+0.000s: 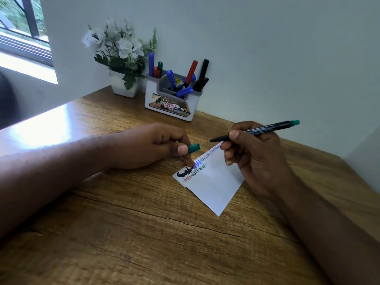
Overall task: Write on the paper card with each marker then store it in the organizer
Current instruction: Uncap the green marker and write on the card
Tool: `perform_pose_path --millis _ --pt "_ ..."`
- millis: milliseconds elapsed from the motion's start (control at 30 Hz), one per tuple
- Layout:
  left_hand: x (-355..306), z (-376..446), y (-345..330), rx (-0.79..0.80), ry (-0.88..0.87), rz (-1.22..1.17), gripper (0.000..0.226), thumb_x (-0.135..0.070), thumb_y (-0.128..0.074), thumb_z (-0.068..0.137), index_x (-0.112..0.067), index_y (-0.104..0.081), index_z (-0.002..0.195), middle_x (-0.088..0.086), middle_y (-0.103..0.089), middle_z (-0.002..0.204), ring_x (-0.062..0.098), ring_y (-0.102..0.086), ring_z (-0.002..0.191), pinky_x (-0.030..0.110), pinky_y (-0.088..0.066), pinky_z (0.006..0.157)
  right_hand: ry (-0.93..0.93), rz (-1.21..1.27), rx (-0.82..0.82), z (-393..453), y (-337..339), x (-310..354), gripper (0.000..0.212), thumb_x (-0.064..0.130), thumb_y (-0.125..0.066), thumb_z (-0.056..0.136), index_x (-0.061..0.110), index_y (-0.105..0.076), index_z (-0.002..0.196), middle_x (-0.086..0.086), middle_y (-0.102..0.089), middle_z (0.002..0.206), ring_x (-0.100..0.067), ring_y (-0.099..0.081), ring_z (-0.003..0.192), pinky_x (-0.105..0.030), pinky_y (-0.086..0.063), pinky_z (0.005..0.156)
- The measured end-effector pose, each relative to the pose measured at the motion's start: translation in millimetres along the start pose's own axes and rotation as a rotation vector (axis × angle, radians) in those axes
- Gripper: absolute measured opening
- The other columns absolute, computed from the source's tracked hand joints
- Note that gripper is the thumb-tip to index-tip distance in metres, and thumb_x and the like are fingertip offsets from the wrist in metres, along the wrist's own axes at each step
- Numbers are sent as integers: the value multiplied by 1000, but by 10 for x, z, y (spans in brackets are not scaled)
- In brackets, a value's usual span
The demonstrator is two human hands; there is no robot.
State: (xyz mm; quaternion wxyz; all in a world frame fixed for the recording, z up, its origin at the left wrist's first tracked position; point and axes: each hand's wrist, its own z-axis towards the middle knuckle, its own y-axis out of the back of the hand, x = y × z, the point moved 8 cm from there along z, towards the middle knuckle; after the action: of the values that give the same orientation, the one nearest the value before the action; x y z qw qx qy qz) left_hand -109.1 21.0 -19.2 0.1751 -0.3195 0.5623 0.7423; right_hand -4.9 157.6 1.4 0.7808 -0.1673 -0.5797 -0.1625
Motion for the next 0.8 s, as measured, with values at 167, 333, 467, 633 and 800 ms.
perform_pose_path --millis 167,333,467,633,800 --pt "26 -1 6 -14 8 -1 17 -41 -51 90 -35 -66 94 -16 -64 88 4 -59 85 30 -49 75 15 -25 76 -37 -115 12 15 -3 -52 90 4 -61 81 -12 -68 63 -19 -62 49 -25 -51 46" --pt "6 4 4 -19 -1 6 20 -43 -49 89 -35 -66 95 -12 -65 91 6 -60 88 37 -53 78 4 -121 126 -83 -208 -15 7 2 -58 88 4 -65 87 -16 -71 72 -24 -67 59 -31 -57 53" --pt "-1 13 -4 -37 -18 17 17 -42 -49 93 -35 -65 94 -11 -65 89 8 -61 86 37 -53 76 -18 -260 167 -123 -303 -49 11 5 -67 83 4 -70 93 -16 -72 79 -21 -71 70 -31 -60 62" --pt "-22 33 -41 -39 -31 40 13 -37 -51 92 -34 -63 91 -15 -63 85 3 -59 84 23 -43 69 -10 -318 170 -125 -351 -59 11 7 -73 81 6 -72 92 -10 -73 80 -18 -72 72 -28 -58 62" --pt "-63 25 17 -119 -16 -24 22 -44 -47 88 -32 -66 87 -20 -65 86 0 -60 83 22 -42 70 14 -324 131 -96 -371 -65 17 9 -74 79 16 -67 94 -3 -66 73 -14 -62 56 -29 -55 54"
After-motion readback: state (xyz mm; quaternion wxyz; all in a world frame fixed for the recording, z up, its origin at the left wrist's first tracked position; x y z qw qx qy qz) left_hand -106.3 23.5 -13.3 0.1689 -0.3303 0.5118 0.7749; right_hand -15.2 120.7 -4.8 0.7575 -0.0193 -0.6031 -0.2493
